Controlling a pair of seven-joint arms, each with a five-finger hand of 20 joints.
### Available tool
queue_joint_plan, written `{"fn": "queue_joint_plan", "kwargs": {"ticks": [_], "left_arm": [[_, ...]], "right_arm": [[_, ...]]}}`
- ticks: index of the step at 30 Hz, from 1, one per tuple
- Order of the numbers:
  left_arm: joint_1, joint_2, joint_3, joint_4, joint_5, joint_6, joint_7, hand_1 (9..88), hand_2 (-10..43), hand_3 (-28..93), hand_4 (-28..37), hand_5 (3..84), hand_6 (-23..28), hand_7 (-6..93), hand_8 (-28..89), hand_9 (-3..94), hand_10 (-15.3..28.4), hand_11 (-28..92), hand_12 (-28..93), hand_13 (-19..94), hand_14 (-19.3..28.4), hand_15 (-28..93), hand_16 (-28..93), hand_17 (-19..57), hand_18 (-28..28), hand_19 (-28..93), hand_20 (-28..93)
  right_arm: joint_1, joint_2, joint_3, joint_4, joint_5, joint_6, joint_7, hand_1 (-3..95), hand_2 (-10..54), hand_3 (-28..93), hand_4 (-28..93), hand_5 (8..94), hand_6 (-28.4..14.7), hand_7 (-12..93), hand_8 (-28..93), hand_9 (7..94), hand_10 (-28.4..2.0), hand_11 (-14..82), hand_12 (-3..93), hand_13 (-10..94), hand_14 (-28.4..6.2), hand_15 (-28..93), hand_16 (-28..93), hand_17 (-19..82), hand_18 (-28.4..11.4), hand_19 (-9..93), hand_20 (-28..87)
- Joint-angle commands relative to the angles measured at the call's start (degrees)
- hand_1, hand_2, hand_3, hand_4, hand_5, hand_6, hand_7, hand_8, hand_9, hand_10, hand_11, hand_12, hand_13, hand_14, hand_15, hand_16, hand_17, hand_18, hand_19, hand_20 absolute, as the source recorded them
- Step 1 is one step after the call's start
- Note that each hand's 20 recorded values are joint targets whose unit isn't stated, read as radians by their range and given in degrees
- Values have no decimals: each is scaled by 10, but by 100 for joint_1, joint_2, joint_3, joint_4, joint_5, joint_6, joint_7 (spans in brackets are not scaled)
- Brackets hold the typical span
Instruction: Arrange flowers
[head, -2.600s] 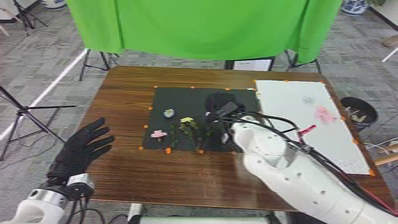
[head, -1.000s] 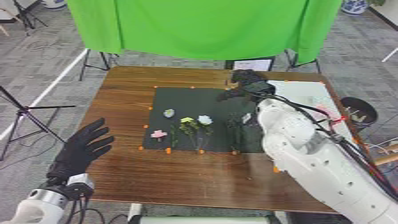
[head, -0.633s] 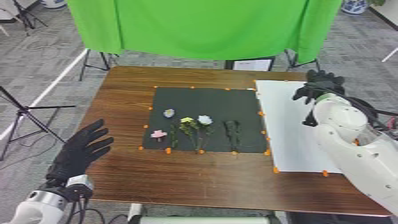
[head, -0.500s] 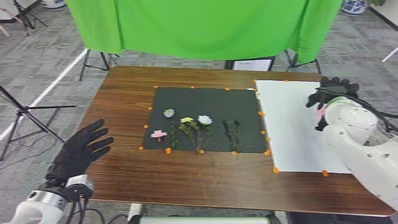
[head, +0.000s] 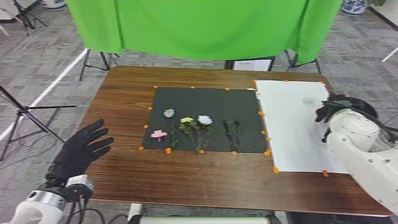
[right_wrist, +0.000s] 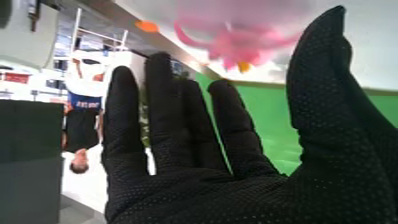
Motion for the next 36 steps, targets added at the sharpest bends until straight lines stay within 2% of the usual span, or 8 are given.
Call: {"fn": "queue_joint_plan", "kwargs": {"ticks": [1, 4, 9, 11, 17, 25, 30, 36], "left_arm": [[52, -10, -13, -33, -13, -5, -20, 267, -1, 713, -277, 269, 36, 216, -119, 226, 124, 242, 151, 191, 167, 359, -10, -97, 222, 409, 89], [80, -22, -22, -45, -9, 12, -20, 267, -1, 713, -277, 270, 36, 216, -119, 226, 124, 242, 152, 191, 167, 359, -10, -96, 222, 408, 89], [67, -37, -17, -33, -9, 15, -6, 268, 1, 712, -277, 270, 36, 216, -119, 226, 124, 242, 151, 191, 167, 358, -10, -96, 222, 409, 89], [60, -44, -4, -33, -19, 23, -1, 268, 0, 712, -277, 270, 36, 217, -119, 226, 124, 242, 151, 191, 167, 358, -10, -96, 222, 409, 89], [44, -66, -8, -40, -20, 34, -23, 268, 1, 713, -277, 270, 36, 217, -119, 226, 124, 244, 152, 191, 167, 360, -10, -97, 222, 409, 89], [50, -77, -15, -47, -21, 24, -43, 268, 1, 713, -278, 270, 37, 215, -119, 226, 124, 245, 151, 190, 168, 361, -10, -96, 223, 410, 88], [-39, -44, 51, -12, -26, -1, -32, 268, 1, 714, -278, 270, 36, 216, -119, 225, 123, 243, 150, 190, 167, 361, -11, -96, 223, 410, 88], [-71, -40, 96, 4, -32, -8, -69, 268, 0, 714, -279, 270, 36, 215, -119, 226, 124, 243, 150, 191, 167, 361, -11, -96, 223, 410, 88]], "right_arm": [[-57, -15, -104, 181, -55, 206, 24, 273, -95, 920, -282, 371, -39, 434, -187, 459, -123, 287, 212, 537, -76, 376, 144, 122, -197, 649, 323], [-129, 5, -154, 161, -155, 629, -175, 321, -95, 914, -281, 457, -10, 458, -204, 576, -95, 356, 222, 637, -50, 460, 167, 165, -192, 697, 368], [-188, 28, -307, 161, -506, 1274, -541, 423, -86, 824, -282, 571, 18, 501, -30, 774, -62, 230, 415, 764, -32, 514, 247, 255, -189, 760, 419], [-208, 23, -309, 114, -505, 1294, -635, 462, -62, 788, -282, 666, 31, 496, -7, 845, -57, 277, 417, 821, -30, 553, 261, 304, -183, 796, 430], [-348, 18, -210, -167, -598, 1670, -804, 470, -75, 816, -283, 713, 23, 482, -17, 869, -48, 320, 417, 844, -26, 592, 269, 331, -181, 812, 437], [-340, -183, -302, -1051, -727, 2047, -1395, 460, -89, 846, -283, 721, 18, 480, -13, 875, -49, 316, 433, 846, -29, 602, 270, 334, -183, 816, 442], [-60, -407, -616, -1269, -706, 1893, -1682, 458, -90, 850, -283, 719, 19, 481, -9, 875, -52, 312, 438, 843, -30, 603, 271, 333, -184, 814, 443], [404, -659, -1209, -1035, -763, 1677, -1968, 456, -91, 850, -283, 716, 21, 483, -10, 874, -55, 309, 440, 836, -33, 604, 272, 328, -183, 811, 442]]}}
